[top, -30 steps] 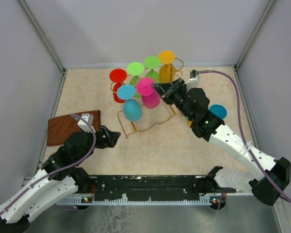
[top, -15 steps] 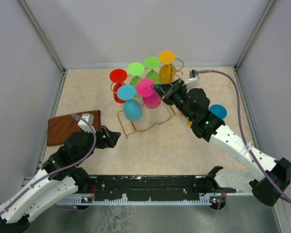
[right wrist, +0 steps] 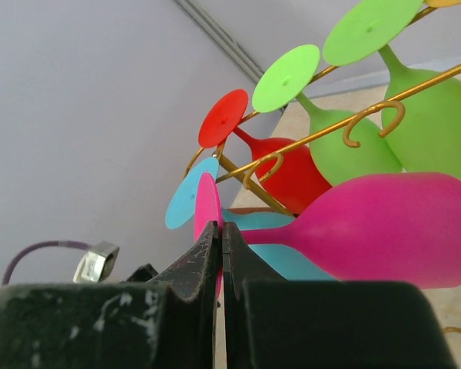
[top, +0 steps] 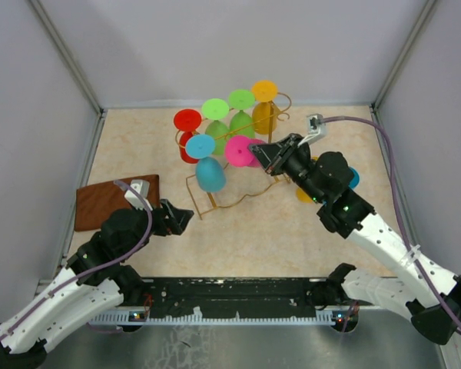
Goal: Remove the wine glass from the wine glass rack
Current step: Pick up the wine glass from the wine rack, then place the wine glass at the center of the board.
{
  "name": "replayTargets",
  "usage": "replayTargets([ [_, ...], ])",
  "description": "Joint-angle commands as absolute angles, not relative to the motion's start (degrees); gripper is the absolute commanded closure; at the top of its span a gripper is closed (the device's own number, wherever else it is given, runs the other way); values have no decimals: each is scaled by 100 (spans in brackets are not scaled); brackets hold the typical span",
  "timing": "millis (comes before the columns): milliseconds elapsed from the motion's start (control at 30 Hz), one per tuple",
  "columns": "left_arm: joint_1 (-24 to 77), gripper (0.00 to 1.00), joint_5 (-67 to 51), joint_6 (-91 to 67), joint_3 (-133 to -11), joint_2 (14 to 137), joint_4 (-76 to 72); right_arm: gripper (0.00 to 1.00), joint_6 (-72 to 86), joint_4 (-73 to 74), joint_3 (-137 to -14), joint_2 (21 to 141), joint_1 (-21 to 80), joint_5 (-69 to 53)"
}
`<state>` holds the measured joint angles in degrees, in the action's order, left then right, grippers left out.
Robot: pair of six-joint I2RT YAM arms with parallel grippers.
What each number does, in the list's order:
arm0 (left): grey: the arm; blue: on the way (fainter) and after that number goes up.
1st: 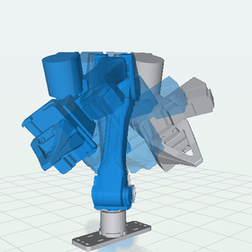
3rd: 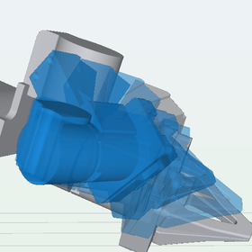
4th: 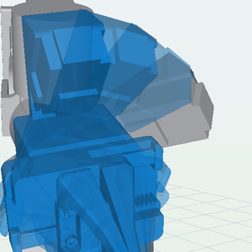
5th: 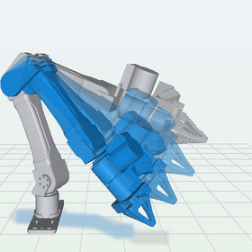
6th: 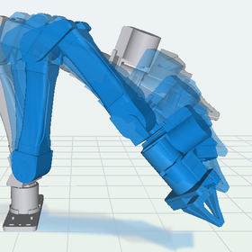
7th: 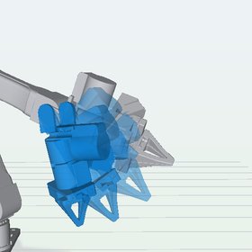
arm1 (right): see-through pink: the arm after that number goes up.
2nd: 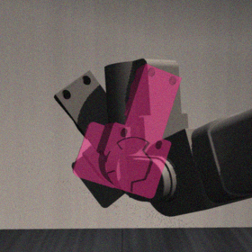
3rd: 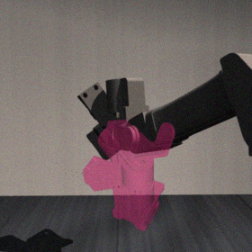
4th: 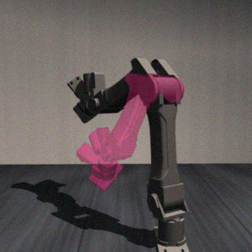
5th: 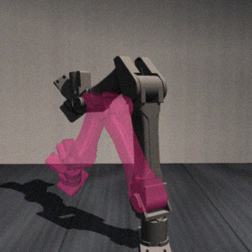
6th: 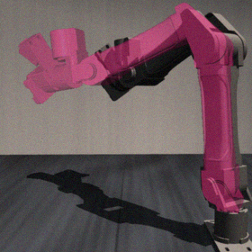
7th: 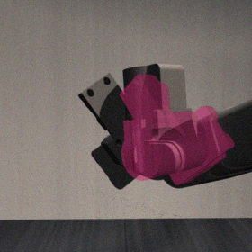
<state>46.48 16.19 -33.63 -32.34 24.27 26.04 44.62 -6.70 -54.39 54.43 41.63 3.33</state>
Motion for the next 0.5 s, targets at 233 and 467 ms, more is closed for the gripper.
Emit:
replayTargets([
  [233,4621,1,822,-3903,-2948,2098,1815,100,2373,223,-5623,4898,4192,-1124],
  [467,4623,1,130,-4407,-2442,1619,1100,100,2322,-466,-4817,4439,4193,-1938],
])
